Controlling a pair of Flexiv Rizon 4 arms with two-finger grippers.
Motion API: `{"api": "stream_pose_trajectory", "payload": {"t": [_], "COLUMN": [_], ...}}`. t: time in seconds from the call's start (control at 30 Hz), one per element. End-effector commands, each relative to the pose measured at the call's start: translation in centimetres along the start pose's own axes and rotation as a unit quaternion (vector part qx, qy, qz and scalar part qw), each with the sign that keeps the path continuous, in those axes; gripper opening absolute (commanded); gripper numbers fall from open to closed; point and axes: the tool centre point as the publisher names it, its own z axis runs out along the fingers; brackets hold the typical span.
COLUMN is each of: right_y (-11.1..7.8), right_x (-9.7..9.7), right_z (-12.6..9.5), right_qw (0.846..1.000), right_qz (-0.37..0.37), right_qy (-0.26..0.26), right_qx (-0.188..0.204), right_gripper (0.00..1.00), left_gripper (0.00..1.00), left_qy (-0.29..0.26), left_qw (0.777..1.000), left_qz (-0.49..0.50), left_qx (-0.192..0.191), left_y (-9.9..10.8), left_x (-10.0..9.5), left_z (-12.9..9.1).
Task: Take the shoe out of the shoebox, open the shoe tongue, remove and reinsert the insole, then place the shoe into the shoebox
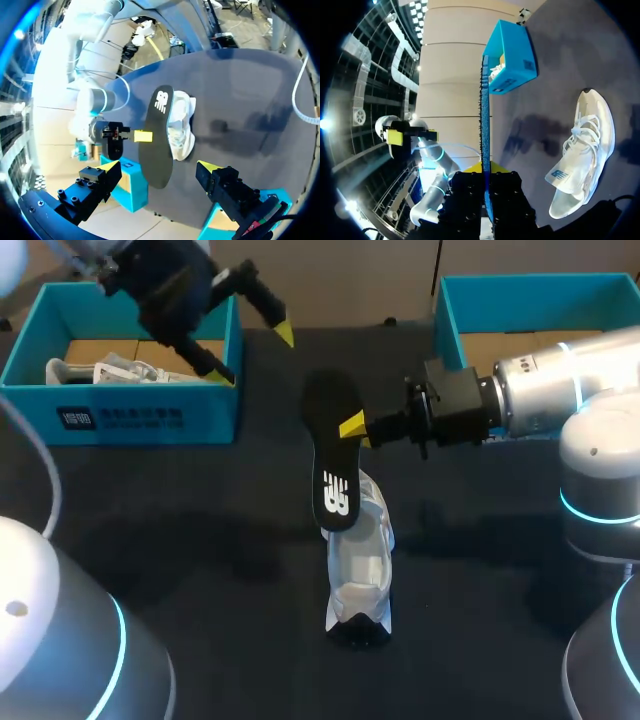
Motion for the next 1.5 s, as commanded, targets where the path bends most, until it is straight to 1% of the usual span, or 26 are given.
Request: {"api": "stream_pose_trajectory", "payload": {"t": [0.03, 0.5, 0.53, 0.57, 0.6, 0.63, 0.67, 0.8, 0.97, 1.03, 1.2, 1.33, 1.5], "right_y": [0.1, 0.1, 0.1, 0.1, 0.1, 0.1, 0.1, 0.1, 0.1, 0.1, 0.1, 0.1, 0.1], "right_x": [0.0, 0.0, 0.0, 0.0, 0.0, 0.0, 0.0, 0.0, 0.0, 0.0, 0.0, 0.0, 0.0], "right_z": [0.2, 0.2, 0.2, 0.2, 0.2, 0.2, 0.2, 0.2, 0.2, 0.2, 0.2, 0.2, 0.2], "right_qw": [1.000, 1.000, 1.000, 1.000, 1.000, 1.000, 1.000, 1.000, 1.000, 1.000, 1.000, 1.000, 1.000], "right_qz": [0.000, 0.000, 0.000, 0.000, 0.000, 0.000, 0.000, 0.000, 0.000, 0.000, 0.000, 0.000, 0.000], "right_qy": [-0.001, -0.001, -0.001, -0.001, -0.001, -0.001, -0.001, -0.001, -0.001, -0.001, -0.001, -0.001, -0.001], "right_qx": [0.000, 0.000, 0.000, 0.000, 0.000, 0.000, 0.000, 0.000, 0.000, 0.000, 0.000, 0.000, 0.000], "right_gripper": [0.00, 0.00, 0.00, 0.00, 0.00, 0.00, 0.00, 0.00, 0.00, 0.00, 0.00, 0.00, 0.00], "left_gripper": [1.00, 1.00, 1.00, 1.00, 1.00, 1.00, 1.00, 1.00, 1.00, 1.00, 1.00, 1.00, 1.00], "left_qy": [-0.167, -0.167, -0.161, -0.174, -0.185, -0.187, -0.194, -0.226, -0.269, -0.286, -0.319, -0.329, -0.338], "left_qw": [0.986, 0.986, 0.987, 0.985, 0.983, 0.982, 0.981, 0.974, 0.963, 0.958, 0.947, 0.944, 0.940], "left_qz": [-0.007, -0.007, -0.005, 0.001, -0.008, -0.011, -0.005, -0.017, -0.016, -0.013, -0.005, -0.003, -0.005], "left_qx": [-0.010, -0.010, -0.018, -0.017, -0.006, -0.006, -0.023, -0.007, 0.009, 0.020, 0.030, 0.031, 0.044], "left_y": [-0.2, -0.2, -0.2, 0.0, 0.6, 1.0, 1.3, 2.8, 3.3, 3.2, 2.6, 2.0, 1.4], "left_x": [0.9, 0.9, 1.3, 1.7, 2.2, 2.8, 3.5, 5.5, 6.7, 6.7, 6.3, 5.9, 5.5], "left_z": [0.3, 0.3, 0.8, 1.1, 1.4, 1.8, 2.2, 3.6, 4.6, 5.0, 5.8, 6.3, 7.1]}}
